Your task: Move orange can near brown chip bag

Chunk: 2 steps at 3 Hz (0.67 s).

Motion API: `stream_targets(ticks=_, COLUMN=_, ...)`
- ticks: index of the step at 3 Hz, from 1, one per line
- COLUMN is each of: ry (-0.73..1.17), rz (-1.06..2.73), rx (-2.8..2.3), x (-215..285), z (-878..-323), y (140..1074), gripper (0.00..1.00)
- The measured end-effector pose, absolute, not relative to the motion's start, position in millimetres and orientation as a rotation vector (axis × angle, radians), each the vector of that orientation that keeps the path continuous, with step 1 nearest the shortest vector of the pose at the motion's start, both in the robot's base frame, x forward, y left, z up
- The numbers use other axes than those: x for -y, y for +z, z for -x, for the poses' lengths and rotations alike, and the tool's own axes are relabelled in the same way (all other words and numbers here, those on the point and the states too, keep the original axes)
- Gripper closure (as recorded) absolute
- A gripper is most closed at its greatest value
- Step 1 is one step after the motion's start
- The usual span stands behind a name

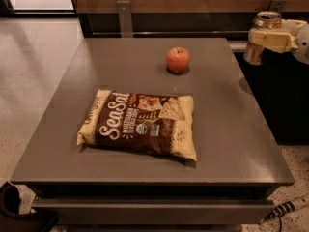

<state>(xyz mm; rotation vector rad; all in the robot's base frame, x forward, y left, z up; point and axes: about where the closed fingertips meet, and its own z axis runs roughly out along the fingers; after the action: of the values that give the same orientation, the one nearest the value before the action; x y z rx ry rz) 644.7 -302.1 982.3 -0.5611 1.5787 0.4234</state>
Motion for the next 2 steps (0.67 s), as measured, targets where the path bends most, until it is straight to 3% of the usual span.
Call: stream_targets(ticks=2, ry=0.506, rz=0.615, rx=-1.572, x=282.9, z=-567.7, y=953.8, gripper=1.00)
